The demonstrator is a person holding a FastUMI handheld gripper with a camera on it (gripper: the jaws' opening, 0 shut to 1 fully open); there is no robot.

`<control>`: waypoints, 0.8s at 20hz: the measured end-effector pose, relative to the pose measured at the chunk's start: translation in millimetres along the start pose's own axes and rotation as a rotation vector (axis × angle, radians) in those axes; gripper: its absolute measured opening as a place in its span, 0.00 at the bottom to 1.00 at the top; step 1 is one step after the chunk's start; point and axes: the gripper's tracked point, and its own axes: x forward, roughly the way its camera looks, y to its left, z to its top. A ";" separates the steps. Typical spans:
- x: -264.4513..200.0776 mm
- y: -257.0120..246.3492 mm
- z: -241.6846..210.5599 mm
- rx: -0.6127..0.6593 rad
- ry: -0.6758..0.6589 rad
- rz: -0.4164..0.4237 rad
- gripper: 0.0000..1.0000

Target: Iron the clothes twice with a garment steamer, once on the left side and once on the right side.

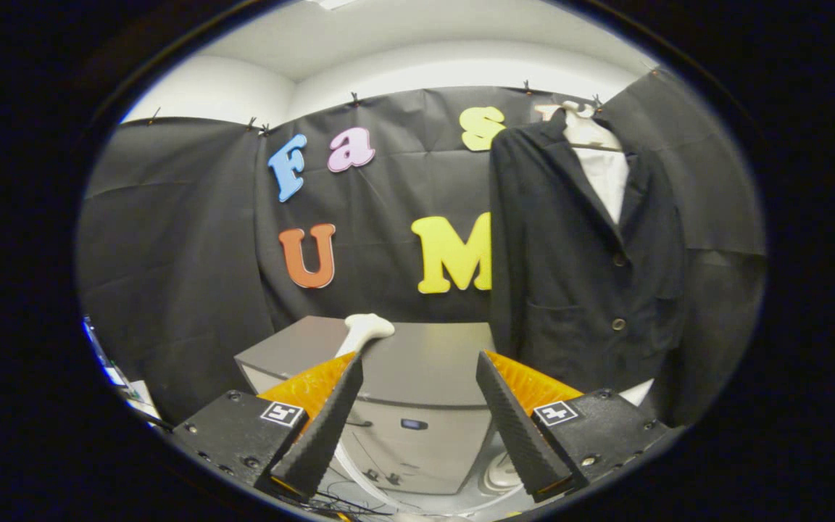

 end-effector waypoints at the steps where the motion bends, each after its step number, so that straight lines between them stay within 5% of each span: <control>1: 17.8 9.8 4.4 -0.007 0.011 0.011 1.00; 9: 161.3 73.8 -29.3 -0.055 0.218 0.070 1.00; 16: 231.4 99.5 -84.6 -0.075 0.419 0.051 0.96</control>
